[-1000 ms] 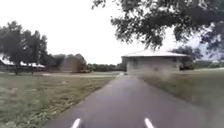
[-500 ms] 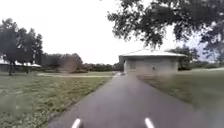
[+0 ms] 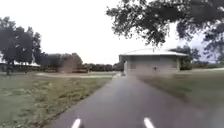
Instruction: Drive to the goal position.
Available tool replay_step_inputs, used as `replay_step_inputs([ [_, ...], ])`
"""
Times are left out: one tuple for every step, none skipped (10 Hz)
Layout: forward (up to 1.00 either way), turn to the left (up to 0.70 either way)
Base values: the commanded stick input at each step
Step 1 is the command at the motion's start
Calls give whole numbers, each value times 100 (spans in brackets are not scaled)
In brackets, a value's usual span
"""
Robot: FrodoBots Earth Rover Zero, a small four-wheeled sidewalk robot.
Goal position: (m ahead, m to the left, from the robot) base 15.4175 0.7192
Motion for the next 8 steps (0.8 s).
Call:
replay_step_inputs([
  [84,3],
  [84,3],
  [84,3],
  [84,3],
  [84,3],
  [84,3],
  [84,3],
  [84,3],
])
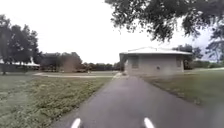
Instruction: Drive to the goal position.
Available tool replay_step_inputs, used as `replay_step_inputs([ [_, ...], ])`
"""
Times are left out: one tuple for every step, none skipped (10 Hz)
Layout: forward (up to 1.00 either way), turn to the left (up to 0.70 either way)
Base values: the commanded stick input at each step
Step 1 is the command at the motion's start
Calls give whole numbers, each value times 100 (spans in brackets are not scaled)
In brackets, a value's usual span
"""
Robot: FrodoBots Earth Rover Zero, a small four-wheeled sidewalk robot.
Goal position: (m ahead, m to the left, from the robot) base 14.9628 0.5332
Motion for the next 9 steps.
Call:
replay_step_inputs([
  [84,3],
  [84,3],
  [84,3],
  [84,3],
  [84,3],
  [84,3],
  [84,3],
  [84,1],
  [84,-19],
])
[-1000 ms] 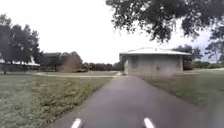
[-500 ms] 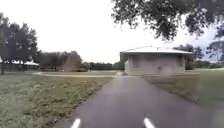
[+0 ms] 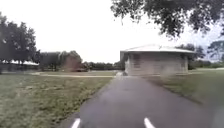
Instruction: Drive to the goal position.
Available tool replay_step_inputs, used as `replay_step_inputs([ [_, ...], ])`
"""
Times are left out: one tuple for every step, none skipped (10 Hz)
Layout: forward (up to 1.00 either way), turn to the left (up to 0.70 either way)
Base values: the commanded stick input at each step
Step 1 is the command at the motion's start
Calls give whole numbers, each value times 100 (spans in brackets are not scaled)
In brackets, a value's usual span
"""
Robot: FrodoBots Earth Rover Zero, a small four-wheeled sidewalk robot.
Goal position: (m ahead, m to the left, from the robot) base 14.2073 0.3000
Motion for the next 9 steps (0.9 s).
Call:
replay_step_inputs([
  [84,-33],
  [84,-33],
  [84,-19],
  [84,3],
  [84,3],
  [84,3],
  [84,3],
  [84,3],
  [84,3],
])
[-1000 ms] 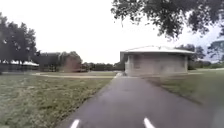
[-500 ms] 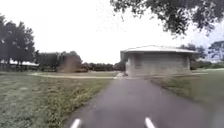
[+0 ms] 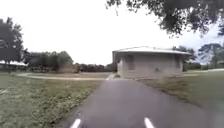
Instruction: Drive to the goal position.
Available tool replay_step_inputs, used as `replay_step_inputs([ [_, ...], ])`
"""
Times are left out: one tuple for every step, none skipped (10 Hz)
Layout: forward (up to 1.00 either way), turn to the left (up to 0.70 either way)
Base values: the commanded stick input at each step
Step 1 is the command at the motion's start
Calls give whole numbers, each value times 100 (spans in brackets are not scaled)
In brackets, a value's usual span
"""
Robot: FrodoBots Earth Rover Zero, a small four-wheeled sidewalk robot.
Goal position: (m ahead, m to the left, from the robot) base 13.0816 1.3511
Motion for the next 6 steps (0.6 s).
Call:
replay_step_inputs([
  [84,3],
  [84,3],
  [84,3],
  [84,3],
  [84,3],
  [84,3],
])
